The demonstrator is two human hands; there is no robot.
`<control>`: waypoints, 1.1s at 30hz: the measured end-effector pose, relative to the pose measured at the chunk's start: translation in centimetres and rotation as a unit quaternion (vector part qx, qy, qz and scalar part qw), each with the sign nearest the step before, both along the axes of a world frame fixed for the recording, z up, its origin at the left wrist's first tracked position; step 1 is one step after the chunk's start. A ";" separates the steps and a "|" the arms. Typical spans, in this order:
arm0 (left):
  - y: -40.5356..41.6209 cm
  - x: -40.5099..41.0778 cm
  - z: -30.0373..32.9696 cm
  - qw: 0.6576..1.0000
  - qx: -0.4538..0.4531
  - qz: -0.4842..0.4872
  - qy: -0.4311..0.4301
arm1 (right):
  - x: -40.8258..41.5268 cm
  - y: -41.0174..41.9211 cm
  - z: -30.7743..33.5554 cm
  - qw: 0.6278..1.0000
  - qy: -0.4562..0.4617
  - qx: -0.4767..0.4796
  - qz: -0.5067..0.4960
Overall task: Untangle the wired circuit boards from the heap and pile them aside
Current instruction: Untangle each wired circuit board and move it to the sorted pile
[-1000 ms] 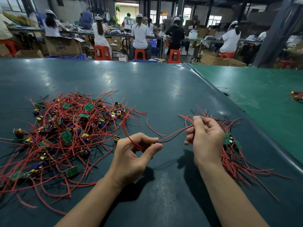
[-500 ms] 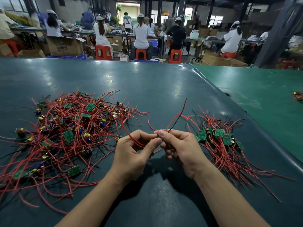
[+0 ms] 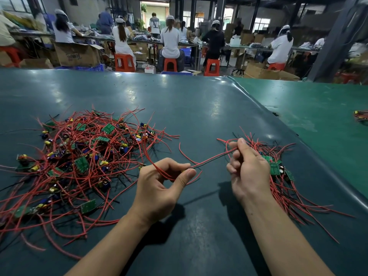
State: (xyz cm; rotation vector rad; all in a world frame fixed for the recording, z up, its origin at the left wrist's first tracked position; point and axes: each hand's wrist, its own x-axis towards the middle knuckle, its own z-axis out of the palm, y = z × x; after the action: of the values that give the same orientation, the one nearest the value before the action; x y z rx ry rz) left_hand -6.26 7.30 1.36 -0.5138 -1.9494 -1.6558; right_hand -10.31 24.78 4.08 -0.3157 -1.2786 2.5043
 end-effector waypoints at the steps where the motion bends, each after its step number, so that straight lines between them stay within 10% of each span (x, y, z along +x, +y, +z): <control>1: 0.0 0.0 0.0 1.000 -0.004 0.000 0.006 | 0.0 -0.1 0.0 1.000 -0.006 -0.014 -0.006; 7: -0.1 -0.1 0.3 0.997 0.069 0.030 -0.009 | 0.0 0.1 -0.4 0.988 -0.049 -0.127 0.072; 15: -0.5 -0.6 0.5 0.988 0.010 0.136 0.068 | 0.9 -1.0 -1.1 0.951 0.099 0.287 -0.061; 20: -1.0 -0.6 0.0 0.965 -0.125 0.175 0.147 | 3.4 -4.1 -2.0 0.869 0.202 0.424 0.156; 33: -1.1 -1.2 -0.2 0.970 -0.203 0.082 0.108 | 2.7 -2.7 -0.1 0.957 0.084 0.105 0.256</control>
State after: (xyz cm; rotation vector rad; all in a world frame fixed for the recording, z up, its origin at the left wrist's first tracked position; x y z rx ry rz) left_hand -7.47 6.20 1.13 -0.6362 -2.1042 -1.0529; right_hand -7.62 22.07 4.02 0.3146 -1.7051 2.6808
